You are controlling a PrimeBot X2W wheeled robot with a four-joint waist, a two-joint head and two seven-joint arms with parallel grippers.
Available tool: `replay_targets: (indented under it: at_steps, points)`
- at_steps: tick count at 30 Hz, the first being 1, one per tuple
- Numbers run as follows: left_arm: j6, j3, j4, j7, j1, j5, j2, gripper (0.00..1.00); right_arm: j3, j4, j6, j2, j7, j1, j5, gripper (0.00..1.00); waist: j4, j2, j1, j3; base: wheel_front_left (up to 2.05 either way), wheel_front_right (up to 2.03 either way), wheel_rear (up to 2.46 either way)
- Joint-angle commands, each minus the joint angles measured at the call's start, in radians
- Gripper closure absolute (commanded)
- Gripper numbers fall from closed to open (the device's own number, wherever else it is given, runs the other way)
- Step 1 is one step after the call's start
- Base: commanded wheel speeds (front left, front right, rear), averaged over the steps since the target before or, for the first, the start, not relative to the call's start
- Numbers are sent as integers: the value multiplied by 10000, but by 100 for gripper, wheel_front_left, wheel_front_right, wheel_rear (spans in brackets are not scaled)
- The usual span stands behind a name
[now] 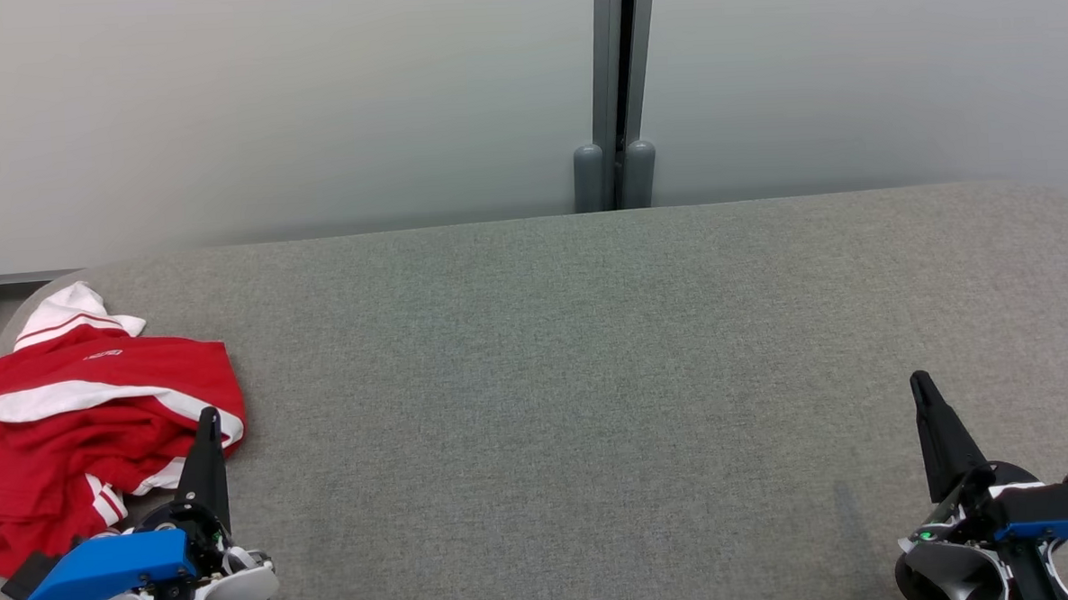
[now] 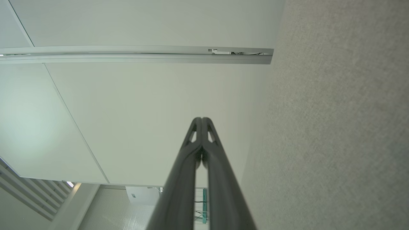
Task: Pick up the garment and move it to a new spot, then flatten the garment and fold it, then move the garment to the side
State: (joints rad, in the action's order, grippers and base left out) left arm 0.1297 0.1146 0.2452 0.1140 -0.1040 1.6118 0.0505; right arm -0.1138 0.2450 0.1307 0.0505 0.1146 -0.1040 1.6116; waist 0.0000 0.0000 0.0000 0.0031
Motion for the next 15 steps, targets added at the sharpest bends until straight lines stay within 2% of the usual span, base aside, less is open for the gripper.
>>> replay_targets:
  at_steps: [1, 15]
  points:
    - [35, 7, -53, 27, -98, 18, -12, 100, -11, -33, 1, -8, 14, -98, 23, 100, 0, 0, 0, 0, 0, 0, 0]
    - [35, 7, -53, 27, -98, 18, -12, 100, -11, -33, 1, -8, 14, -98, 23, 100, 0, 0, 0, 0, 0, 0, 0]
